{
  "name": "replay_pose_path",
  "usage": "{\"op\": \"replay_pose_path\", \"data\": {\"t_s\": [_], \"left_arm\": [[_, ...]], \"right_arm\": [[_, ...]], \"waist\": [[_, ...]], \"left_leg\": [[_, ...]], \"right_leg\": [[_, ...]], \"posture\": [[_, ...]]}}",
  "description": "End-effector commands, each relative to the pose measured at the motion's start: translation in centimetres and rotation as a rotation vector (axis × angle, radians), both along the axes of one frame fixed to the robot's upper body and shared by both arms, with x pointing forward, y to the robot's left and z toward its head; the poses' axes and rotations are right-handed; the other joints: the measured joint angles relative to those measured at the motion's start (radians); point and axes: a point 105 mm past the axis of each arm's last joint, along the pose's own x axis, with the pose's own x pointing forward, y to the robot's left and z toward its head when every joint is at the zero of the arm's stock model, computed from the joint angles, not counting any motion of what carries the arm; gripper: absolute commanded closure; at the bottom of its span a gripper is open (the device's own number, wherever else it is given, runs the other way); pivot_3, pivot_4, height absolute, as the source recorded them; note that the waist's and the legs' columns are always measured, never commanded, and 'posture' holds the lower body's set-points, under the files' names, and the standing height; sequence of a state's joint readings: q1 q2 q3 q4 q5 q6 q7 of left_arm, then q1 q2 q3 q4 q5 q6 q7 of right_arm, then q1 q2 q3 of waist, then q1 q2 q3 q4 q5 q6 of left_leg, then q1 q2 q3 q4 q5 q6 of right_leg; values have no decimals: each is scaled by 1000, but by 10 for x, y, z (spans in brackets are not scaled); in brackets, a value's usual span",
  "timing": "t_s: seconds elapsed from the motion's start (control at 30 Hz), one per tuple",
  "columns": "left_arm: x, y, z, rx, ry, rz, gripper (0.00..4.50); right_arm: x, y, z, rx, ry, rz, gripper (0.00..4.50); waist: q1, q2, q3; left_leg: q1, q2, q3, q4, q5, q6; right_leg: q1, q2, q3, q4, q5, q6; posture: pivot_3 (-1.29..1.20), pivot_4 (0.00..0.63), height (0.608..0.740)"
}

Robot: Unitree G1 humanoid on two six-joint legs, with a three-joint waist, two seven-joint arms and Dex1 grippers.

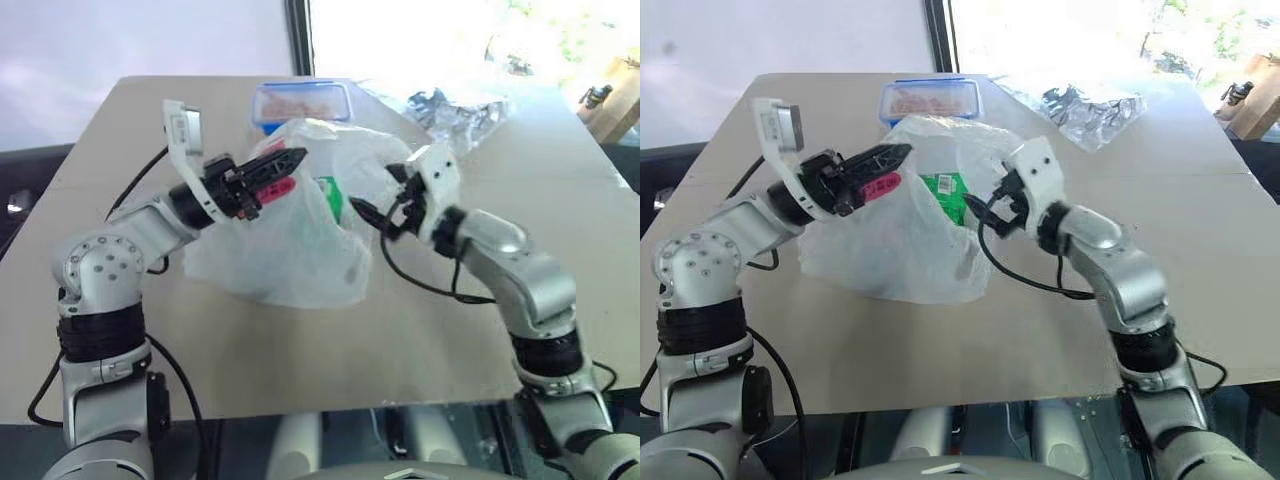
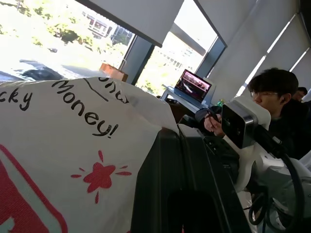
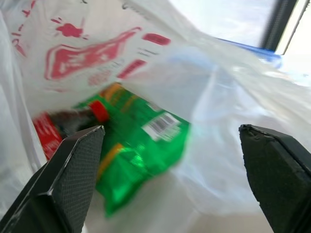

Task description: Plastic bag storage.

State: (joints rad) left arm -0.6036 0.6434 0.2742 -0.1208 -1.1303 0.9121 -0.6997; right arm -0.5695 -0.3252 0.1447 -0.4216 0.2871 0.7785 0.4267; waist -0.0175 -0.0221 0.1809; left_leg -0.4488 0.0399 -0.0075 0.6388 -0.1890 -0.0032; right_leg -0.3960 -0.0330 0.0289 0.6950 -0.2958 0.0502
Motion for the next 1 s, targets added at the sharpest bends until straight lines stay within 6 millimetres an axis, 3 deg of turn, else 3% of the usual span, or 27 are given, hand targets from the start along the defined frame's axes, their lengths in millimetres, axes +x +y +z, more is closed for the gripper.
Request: {"op": "replay_pose_path", "data": {"t_s": [0.03, 0.27, 0.3, 0.4, 0.6, 0.63, 0.8, 1.0], "left_arm": [[-9, 0, 15, 14, -64, -23, 4500], [-20, -3, 11, 42, -80, -19, 4500], [-22, -3, 11, 48, -85, -15, 4500], [-26, -2, 9, 65, -96, 0, 4500], [-29, 2, 5, 95, -110, 31, 4500], [-29, 2, 5, 98, -115, 36, 4500], [-23, 2, 12, 84, -158, 60, 4500], [5, 4, 26, 89, -250, 129, 4500]], "right_arm": [[8, -15, 7, -45, -54, -116, 29], [59, -29, 12, 33, -22, -302, 29], [67, -32, 12, 47, -10, -313, 268], [77, -34, 14, 70, -3, -299, 1372], [74, -31, 19, 66, -9, -226, 4275], [73, -32, 21, 72, -10, -218, 4489], [65, -44, 58, 181, -32, -195, 4489], [49, -93, 100, 202, -107, -312, 4489]], "waist": [[-3, 0, 0], [-8, 0, 0], [-5, 0, 0], [2, 0, 0], [1, 0, 0], [2, 0, 0], [2, 1, 0], [19, 1, 0]], "left_leg": [[1, 0, 0, 0, 0, 0], [0, 0, 2, 0, 0, 0], [0, 0, 2, 0, 0, 0], [0, -1, 2, 0, 0, 0], [0, 0, 2, -1, 0, 0], [0, 0, 2, -1, 0, 0], [0, 0, 2, -1, 0, 0], [-1, -1, 1, -1, 0, 0]], "right_leg": [[0, 0, 0, 0, 0, 0], [0, 0, 2, 0, 0, 0], [0, 0, 2, 0, 0, 0], [0, -1, 2, -1, 0, 0], [0, -1, 2, -1, 0, 0], [0, -1, 2, -1, 0, 0], [0, -1, 2, 0, 0, 0], [0, -1, 0, -1, 0, 0]], "posture": [[0, 150, 740], [0, 150, 740], [0, 150, 740], [0, 150, 740], [0, 150, 740], [0, 150, 740], [0, 150, 740], [0, 150, 740]]}}
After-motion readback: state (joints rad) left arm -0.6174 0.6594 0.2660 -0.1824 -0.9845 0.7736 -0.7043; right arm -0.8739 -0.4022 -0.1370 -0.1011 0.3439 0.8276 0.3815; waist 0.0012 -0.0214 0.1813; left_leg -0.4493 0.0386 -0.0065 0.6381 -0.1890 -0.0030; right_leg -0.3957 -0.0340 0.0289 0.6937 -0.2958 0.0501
